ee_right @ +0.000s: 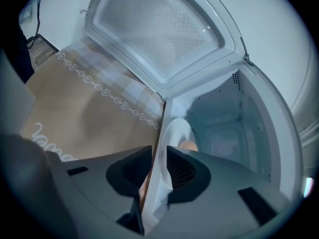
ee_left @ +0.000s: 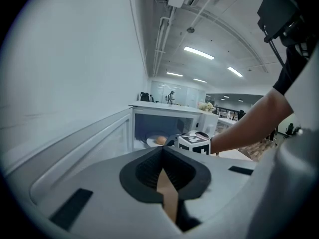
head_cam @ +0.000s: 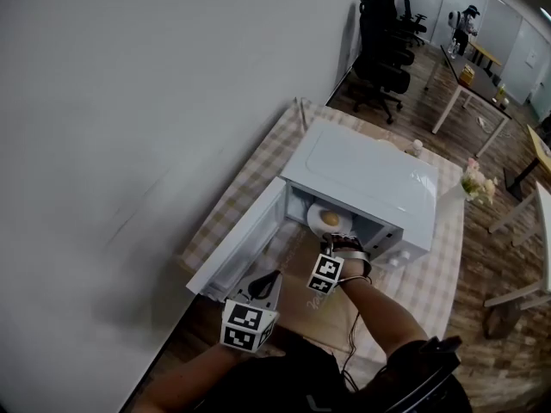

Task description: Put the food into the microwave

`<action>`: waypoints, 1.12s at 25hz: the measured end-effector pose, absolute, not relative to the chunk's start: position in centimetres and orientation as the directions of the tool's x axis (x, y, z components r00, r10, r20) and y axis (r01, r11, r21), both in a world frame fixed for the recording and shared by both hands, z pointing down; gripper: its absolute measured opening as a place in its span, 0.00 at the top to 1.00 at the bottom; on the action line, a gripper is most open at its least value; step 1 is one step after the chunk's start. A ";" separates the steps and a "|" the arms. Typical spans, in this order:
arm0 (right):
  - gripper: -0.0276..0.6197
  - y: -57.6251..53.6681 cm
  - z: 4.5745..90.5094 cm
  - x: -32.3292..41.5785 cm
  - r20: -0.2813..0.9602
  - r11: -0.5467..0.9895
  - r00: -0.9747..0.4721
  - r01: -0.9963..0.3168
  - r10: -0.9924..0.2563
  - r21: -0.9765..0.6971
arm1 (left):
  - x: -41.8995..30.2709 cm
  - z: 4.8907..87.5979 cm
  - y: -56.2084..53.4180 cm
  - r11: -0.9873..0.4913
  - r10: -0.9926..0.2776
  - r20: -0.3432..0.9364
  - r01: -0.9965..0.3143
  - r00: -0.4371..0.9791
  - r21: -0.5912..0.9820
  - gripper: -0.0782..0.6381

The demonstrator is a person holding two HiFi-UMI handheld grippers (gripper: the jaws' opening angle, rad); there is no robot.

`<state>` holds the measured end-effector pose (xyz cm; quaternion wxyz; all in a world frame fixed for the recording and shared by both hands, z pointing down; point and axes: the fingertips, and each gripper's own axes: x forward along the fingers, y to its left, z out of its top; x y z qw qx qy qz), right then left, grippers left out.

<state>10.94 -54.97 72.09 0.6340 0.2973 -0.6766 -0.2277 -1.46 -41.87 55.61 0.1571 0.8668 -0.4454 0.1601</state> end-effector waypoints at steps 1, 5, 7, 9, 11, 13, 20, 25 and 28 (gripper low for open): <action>0.82 -55.1 72.0 10.7 0.720 0.718 -0.023 -0.117 -0.693 0.687 | -1.7 55.4 -41.8 -0.550 -0.724 0.420 -0.826 0.547 0.128 0.88; 0.90 -55.8 72.1 10.5 0.716 0.713 -0.031 -0.135 -0.697 0.688 | -2.6 55.5 -41.9 -0.535 -0.728 0.434 -0.835 0.531 0.125 0.88; 0.90 -56.1 72.2 10.5 0.718 0.714 -0.038 -0.151 -0.695 0.684 | -2.7 55.6 -42.1 -0.529 -0.729 0.440 -0.840 0.524 0.124 0.88; 0.91 -56.5 72.0 10.5 0.718 0.714 -0.043 -0.172 -0.694 0.679 | -2.6 55.6 -42.3 -0.525 -0.729 0.444 -0.842 0.521 0.127 0.88; 0.91 -56.9 71.9 10.7 0.720 0.714 -0.045 -0.187 -0.692 0.675 | -2.4 55.5 -42.4 -0.526 -0.726 0.446 -0.841 0.523 0.129 0.88; 0.91 -57.3 71.9 10.9 0.722 0.715 -0.043 -0.194 -0.690 0.672 | -2.0 55.5 -42.4 -0.529 -0.724 0.447 -0.839 0.525 0.128 0.88; 0.91 -59.1 72.3 11.7 0.736 0.723 -0.027 -0.214 -0.676 0.657 | -1.6 55.7 -43.0 -0.533 -0.719 0.458 -0.838 0.523 0.119 0.88; 0.91 -60.0 72.5 12.7 0.753 0.734 -0.014 -0.232 -0.658 0.638 | -1.2 55.9 -43.2 -0.527 -0.719 0.463 -0.841 0.518 0.122 0.88; 0.91 -60.5 72.5 13.1 0.754 0.732 -0.007 -0.243 -0.657 0.636 | -1.1 56.0 -43.2 -0.527 -0.716 0.468 -0.841 0.518 0.124 0.88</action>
